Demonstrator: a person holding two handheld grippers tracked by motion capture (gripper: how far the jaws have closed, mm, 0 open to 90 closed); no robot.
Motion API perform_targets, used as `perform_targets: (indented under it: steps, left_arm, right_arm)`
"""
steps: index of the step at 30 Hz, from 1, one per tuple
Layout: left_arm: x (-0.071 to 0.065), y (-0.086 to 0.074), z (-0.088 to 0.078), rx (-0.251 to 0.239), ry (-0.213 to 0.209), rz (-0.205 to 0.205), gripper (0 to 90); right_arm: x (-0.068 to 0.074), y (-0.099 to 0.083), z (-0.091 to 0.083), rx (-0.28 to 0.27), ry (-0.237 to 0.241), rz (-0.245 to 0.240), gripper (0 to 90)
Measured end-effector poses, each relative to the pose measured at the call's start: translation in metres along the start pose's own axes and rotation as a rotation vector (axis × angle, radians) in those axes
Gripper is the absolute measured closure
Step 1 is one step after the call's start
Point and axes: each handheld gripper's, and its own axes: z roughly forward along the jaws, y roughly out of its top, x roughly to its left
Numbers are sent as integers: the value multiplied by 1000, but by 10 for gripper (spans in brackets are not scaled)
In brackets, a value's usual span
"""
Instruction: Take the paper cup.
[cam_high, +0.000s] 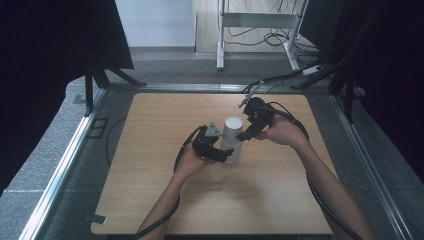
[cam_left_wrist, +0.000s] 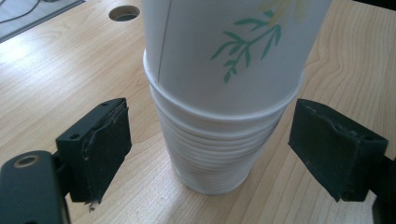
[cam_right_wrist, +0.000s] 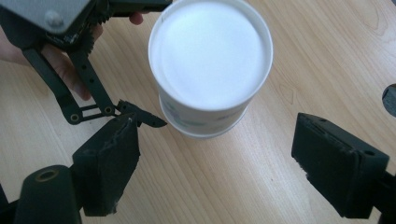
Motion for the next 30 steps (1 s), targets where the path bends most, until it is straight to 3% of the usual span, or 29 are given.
perform_targets:
  steps: [30]
  left_arm:
    - [1, 0, 8, -25, -29, -18, 171]
  right_arm:
    - [3, 48, 16, 123, 14, -60, 244]
